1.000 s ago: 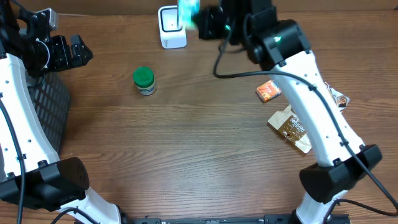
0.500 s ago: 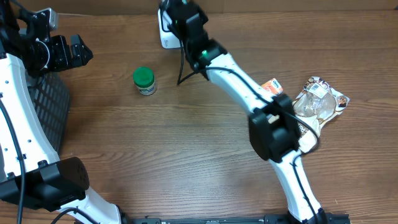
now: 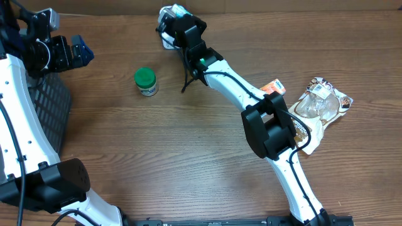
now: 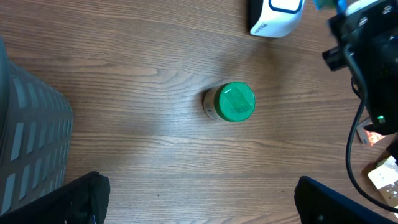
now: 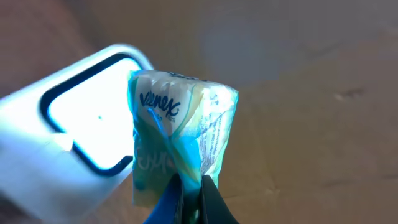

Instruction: Scan the item barcode

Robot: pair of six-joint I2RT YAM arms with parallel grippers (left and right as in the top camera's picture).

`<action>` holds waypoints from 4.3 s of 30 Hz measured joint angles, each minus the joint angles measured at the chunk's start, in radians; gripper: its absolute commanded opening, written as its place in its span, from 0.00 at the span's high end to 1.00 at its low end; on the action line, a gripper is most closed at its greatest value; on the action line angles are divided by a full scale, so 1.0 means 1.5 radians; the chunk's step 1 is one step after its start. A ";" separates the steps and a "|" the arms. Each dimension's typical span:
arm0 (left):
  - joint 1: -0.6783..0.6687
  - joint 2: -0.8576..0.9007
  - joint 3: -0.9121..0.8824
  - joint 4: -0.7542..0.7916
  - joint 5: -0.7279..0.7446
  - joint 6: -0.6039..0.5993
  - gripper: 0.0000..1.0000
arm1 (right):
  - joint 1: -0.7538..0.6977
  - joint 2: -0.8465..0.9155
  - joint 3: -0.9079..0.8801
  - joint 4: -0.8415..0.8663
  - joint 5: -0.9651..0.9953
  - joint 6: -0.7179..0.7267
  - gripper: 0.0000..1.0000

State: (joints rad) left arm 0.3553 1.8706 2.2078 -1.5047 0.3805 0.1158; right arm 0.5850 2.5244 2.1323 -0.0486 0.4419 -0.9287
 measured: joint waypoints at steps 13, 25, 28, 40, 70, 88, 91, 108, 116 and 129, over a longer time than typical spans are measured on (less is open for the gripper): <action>0.000 0.000 0.000 0.000 0.000 0.000 0.00 | 0.007 0.002 0.000 -0.014 -0.031 -0.057 0.96; 0.000 0.000 0.000 0.000 0.001 0.000 0.00 | 0.011 -0.203 -0.002 -0.282 -0.110 0.305 0.96; 0.000 0.000 0.000 0.000 0.000 0.000 0.00 | 0.008 -0.321 -0.002 -0.441 -0.139 0.449 0.96; 0.000 0.000 0.000 0.000 0.000 0.000 0.01 | -0.155 -0.521 -0.025 -0.962 -0.170 0.890 0.96; 0.000 0.000 0.000 0.000 0.000 0.000 0.00 | -0.346 -0.485 -0.341 -0.730 -0.403 0.777 0.05; 0.000 0.000 0.000 0.000 0.000 0.000 0.01 | 0.052 -0.246 -0.089 -0.380 -0.271 0.674 0.00; 0.000 0.000 0.000 0.000 0.000 0.000 0.00 | 0.070 -0.208 -0.089 -0.351 -0.268 0.667 0.00; 0.000 0.000 0.000 0.000 0.000 0.000 0.00 | 0.085 -0.127 -0.089 -0.241 -0.393 0.653 0.00; 0.000 0.000 0.000 0.000 0.000 0.000 0.00 | 0.093 -0.085 -0.089 -0.229 -0.415 0.620 0.00; 0.000 0.000 0.000 0.000 0.000 0.000 0.00 | 0.125 -0.057 -0.089 -0.203 -0.353 0.566 0.04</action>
State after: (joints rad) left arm 0.3553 1.8706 2.2078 -1.5047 0.3805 0.1158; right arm 0.7727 2.4382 1.9991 -0.3527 -0.0872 -0.0792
